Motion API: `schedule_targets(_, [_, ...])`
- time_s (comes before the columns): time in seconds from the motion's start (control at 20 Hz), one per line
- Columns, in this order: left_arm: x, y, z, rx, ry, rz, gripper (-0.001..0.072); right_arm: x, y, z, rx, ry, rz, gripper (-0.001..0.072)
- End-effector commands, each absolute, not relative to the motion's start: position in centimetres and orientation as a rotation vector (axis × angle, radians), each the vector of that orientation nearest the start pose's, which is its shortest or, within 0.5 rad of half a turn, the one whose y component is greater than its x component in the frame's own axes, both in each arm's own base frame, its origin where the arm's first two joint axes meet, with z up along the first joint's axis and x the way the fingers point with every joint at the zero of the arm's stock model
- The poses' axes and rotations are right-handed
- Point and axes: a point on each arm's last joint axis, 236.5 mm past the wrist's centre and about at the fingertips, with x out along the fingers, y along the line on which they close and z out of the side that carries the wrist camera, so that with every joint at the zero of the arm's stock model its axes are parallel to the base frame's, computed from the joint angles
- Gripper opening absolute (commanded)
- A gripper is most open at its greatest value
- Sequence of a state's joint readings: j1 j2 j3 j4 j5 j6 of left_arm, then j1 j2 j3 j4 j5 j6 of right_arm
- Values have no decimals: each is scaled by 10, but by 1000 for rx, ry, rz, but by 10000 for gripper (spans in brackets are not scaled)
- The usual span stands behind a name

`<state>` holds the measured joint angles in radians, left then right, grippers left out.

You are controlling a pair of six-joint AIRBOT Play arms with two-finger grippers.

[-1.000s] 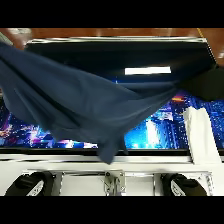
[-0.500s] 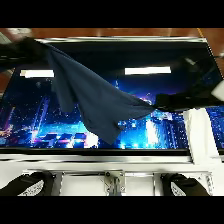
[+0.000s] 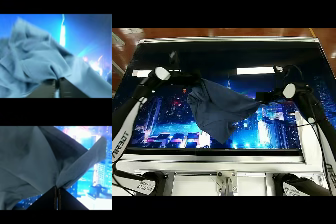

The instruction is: Fold the shirts.

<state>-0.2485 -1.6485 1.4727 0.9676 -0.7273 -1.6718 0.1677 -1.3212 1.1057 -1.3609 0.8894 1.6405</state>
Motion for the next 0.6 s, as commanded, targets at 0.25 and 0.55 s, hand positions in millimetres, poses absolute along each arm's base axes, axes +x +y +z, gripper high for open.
schedule_targets(0.25, [453, -134, 24, -520, 1358, -365, 568, 416, 107, -36, 160, 1188, 170, 67])
schedule_targets(0.55, [335, -90, -4, -505, 1575, -268, 709, 409, 107, -38, 154, 1222, 173, 67])
